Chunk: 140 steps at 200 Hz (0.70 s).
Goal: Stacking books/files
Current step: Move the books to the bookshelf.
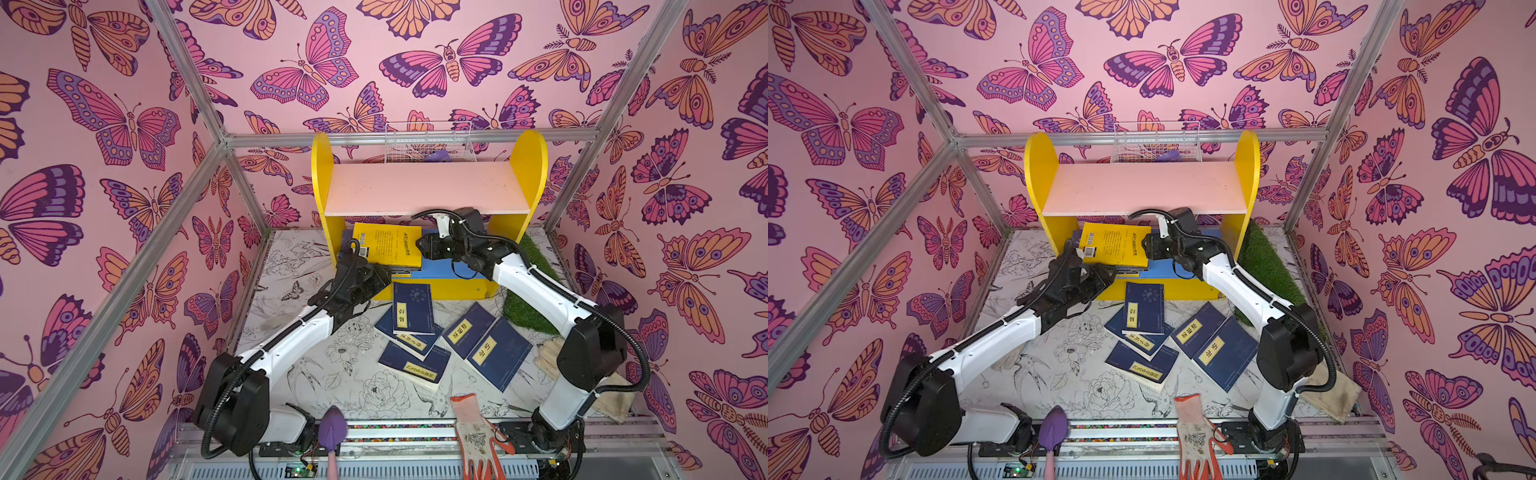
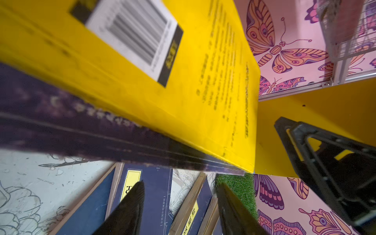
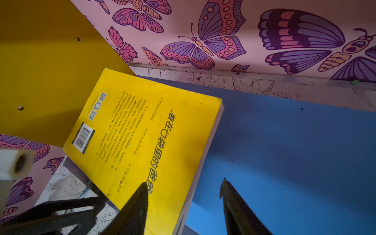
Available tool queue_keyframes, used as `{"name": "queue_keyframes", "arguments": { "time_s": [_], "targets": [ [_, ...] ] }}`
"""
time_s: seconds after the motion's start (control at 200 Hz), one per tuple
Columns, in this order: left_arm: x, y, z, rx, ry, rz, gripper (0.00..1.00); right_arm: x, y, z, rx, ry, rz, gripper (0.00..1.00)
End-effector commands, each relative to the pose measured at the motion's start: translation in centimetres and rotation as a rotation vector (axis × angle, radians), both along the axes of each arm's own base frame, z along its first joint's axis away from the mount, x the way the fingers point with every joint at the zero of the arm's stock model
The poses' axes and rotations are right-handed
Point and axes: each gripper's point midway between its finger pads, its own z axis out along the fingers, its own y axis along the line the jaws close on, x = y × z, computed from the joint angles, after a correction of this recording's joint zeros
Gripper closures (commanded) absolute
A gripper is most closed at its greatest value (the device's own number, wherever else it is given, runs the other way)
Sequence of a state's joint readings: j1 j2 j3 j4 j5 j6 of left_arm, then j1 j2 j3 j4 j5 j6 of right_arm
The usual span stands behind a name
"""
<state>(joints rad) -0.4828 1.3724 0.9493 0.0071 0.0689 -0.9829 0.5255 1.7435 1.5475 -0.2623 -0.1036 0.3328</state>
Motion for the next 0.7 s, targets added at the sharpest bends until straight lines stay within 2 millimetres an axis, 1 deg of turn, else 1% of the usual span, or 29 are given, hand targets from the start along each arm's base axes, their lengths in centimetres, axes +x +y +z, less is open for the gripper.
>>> {"name": "queue_keyframes", "arguments": {
  "time_s": [0.0,0.11,0.145,0.15,0.16,0.17,0.2,0.256,0.261,0.276,0.366,0.461,0.501,0.521,0.526,0.541,0.627,0.662,0.697],
  "targets": [
    [-0.3,1.2,0.0,0.039,-0.033,0.024,0.40,0.2,-0.9,-0.8,-0.013,-0.051,-0.027,0.42],
    [-1.1,2.0,-0.4,0.033,-0.026,0.051,0.40,-0.3,-2.3,-0.9,0.035,-0.086,-0.107,0.42],
    [-1.4,2.4,-1.0,0.041,-0.016,0.062,0.40,-0.4,-2.7,-0.6,0.058,-0.114,-0.129,0.42],
    [-1.5,2.4,-1.2,0.043,-0.014,0.064,0.40,-0.4,-2.8,-0.8,0.057,-0.111,-0.133,0.42],
    [-1.8,2.7,-0.1,0.031,-0.039,0.068,0.40,-0.6,-2.9,-0.7,0.061,-0.119,-0.136,0.42],
    [-1.9,2.8,0.1,0.028,-0.047,0.070,0.40,-0.6,-3.1,-0.4,0.071,-0.127,-0.143,0.42],
    [-2.3,3.3,0.1,0.033,-0.052,0.083,0.40,-0.8,-3.4,-0.3,0.089,-0.140,-0.163,0.43],
    [-2.9,4.2,0.3,0.030,-0.067,0.111,0.40,-0.9,-3.9,-1.1,0.085,-0.140,-0.186,0.43],
    [-3.0,4.3,0.4,0.029,-0.070,0.115,0.40,-1.0,-4.1,-0.3,0.093,-0.154,-0.188,0.43],
    [-3.1,4.6,0.5,0.026,-0.075,0.123,0.40,-1.2,-4.4,0.2,0.098,-0.165,-0.199,0.42],
    [-4.2,6.4,1.2,0.026,-0.109,0.171,0.40,-1.3,-5.0,-0.1,0.089,-0.171,-0.220,0.42],
    [-5.4,8.9,1.8,0.033,-0.123,0.248,0.40,-1.0,-5.1,-0.3,0.073,-0.167,-0.232,0.42],
    [-6.1,10.1,1.6,0.043,-0.111,0.293,0.40,-0.8,-5.1,-0.5,0.062,-0.153,-0.238,0.42],
    [-6.4,10.9,1.5,0.048,-0.099,0.322,0.40,-0.6,-5.1,-0.1,0.058,-0.147,-0.245,0.42],
    [-6.5,11.1,1.4,0.050,-0.095,0.330,0.40,-0.4,-5.1,-0.8,0.047,-0.133,-0.246,0.42],
    [-6.8,11.7,1.4,0.055,-0.087,0.351,0.40,-0.2,-5.0,-1.7,0.029,-0.110,-0.249,0.42],
    [-8.3,14.9,0.8,0.077,-0.046,0.479,0.40,1.1,-4.6,-2.7,-0.015,-0.058,-0.266,0.42],
    [-8.7,15.9,0.8,0.076,-0.041,0.514,0.40,1.7,-4.1,-2.8,-0.019,-0.058,-0.256,0.42],
    [-9.1,16.8,0.7,0.076,-0.035,0.542,0.40,2.3,-3.8,-3.4,-0.032,-0.048,-0.256,0.42]
  ]
}}
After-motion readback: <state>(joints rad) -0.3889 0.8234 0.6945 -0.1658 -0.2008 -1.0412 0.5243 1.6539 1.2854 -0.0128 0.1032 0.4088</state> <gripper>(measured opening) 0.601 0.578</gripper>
